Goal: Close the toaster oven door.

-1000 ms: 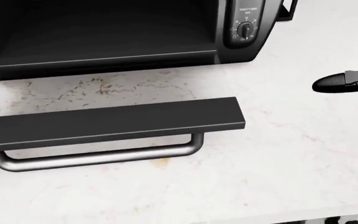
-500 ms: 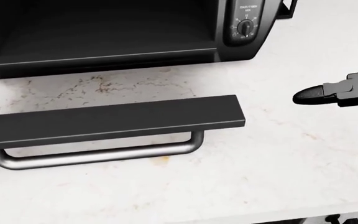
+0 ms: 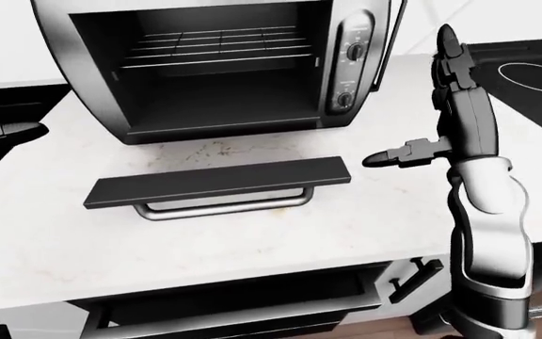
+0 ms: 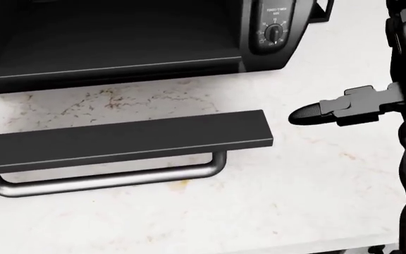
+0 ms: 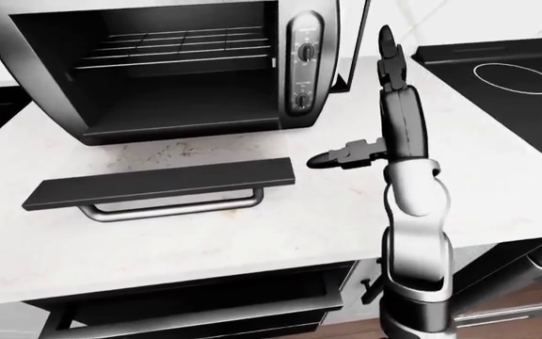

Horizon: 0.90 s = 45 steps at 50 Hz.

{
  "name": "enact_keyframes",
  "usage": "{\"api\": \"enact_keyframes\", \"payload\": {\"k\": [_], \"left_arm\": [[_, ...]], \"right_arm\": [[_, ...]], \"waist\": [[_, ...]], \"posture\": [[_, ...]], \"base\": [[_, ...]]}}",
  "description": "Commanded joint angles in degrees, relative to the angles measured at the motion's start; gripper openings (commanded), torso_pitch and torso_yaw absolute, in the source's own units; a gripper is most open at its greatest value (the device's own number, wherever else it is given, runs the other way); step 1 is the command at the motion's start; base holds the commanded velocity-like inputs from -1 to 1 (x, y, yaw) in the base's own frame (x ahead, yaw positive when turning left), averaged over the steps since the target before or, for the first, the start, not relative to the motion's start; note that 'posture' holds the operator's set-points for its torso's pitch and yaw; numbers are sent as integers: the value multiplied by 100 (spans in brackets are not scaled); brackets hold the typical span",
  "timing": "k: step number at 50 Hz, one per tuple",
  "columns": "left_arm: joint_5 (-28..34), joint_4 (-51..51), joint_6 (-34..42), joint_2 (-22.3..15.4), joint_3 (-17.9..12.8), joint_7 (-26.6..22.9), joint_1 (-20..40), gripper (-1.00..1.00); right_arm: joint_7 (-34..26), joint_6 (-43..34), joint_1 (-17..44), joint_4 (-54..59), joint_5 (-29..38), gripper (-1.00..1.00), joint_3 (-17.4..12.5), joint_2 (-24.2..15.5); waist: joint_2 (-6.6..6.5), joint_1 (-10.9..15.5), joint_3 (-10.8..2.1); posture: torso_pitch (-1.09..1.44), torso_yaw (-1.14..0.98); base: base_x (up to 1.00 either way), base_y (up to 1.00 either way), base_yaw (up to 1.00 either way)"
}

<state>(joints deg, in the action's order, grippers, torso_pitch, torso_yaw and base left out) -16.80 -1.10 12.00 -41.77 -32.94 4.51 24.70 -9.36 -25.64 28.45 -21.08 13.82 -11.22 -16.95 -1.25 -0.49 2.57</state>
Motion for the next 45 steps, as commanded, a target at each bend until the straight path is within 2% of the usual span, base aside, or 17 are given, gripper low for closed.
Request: {"api": "enact_keyframes", "payload": {"k": [1, 45], "left_arm": [[-1, 188, -139, -154, -95, 19, 136, 100], [-82, 194, -99, -240, -123, 41, 167, 100]], "right_arm": [[54, 159, 132, -156, 58, 100, -21, -21], [502, 571, -15, 470, 628, 100, 523, 677]], "waist": [[-37, -4, -125], [-108, -28, -136]], "posture": [[0, 0], [0, 0]], "base": [[0, 0, 0], [0, 0, 0]]}}
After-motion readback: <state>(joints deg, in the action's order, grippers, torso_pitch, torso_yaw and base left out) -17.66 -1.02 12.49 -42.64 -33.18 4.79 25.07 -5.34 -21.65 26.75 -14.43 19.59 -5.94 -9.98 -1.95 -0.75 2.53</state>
